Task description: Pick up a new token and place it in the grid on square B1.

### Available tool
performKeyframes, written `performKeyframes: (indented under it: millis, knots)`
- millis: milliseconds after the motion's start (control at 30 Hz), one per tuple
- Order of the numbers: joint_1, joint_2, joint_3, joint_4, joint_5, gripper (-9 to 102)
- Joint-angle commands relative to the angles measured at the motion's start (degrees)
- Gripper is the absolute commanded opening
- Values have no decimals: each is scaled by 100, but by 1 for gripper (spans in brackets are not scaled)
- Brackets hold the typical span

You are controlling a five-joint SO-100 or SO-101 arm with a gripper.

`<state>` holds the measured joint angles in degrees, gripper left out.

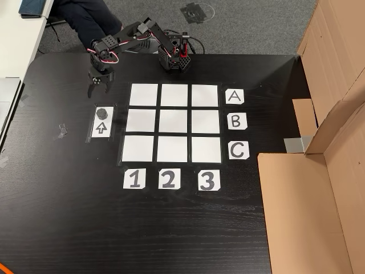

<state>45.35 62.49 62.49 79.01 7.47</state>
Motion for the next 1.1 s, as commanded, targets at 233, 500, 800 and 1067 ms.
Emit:
performKeyframes:
  millis: [233,500,800,1067]
  knots:
    - [-114,-536,-606,44,-53,27]
    - [-105,-1072,-1310,158,-53,27]
    - [-246,-1600,-1881,316,-53,27]
    - [-369,-1881,-2162,334,-62,27]
